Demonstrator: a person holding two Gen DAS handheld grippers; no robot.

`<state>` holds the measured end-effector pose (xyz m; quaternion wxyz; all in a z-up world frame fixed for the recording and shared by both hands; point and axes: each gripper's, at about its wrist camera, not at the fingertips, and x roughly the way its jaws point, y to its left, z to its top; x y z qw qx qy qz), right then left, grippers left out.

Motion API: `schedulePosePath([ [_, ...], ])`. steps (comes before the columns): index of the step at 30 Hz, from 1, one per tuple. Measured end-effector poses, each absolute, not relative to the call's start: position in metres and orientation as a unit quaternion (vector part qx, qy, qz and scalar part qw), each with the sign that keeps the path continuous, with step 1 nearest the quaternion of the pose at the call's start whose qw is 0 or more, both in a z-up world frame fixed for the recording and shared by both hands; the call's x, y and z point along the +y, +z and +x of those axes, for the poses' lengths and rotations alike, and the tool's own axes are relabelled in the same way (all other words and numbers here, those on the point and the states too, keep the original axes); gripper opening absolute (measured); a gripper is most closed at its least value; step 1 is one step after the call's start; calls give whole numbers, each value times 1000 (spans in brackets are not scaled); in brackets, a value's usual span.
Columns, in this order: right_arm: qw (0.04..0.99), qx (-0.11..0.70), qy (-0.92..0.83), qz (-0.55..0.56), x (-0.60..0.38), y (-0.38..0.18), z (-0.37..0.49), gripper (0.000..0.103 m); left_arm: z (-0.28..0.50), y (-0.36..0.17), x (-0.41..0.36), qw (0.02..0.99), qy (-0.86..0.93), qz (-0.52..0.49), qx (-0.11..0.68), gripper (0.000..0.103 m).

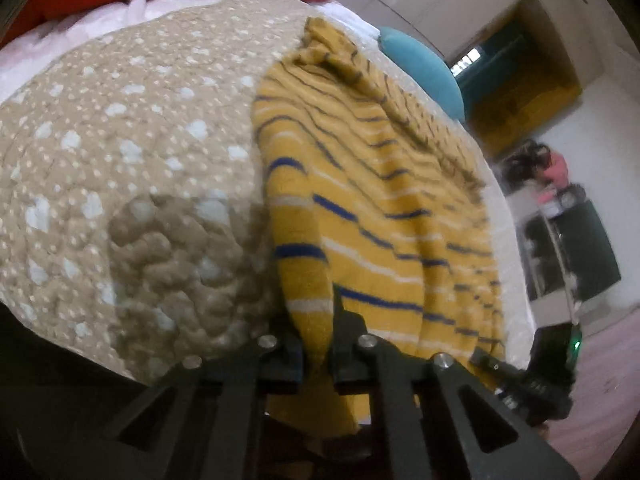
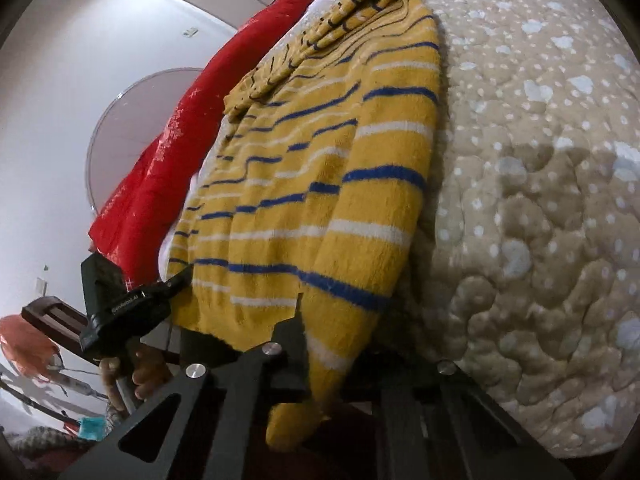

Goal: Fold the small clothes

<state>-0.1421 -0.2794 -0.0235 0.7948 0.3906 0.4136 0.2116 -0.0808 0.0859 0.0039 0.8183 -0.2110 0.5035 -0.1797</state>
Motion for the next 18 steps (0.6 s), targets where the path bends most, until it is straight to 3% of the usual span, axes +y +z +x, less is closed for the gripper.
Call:
schedulePosePath([
  [8,817,357,252,376,-295,42,-182,7,-132,78,89,862,-205,-160,434,8],
  [18,808,370,262,377,-293,35,-198,7,-124,61,101,850,-188,-175,461,8],
])
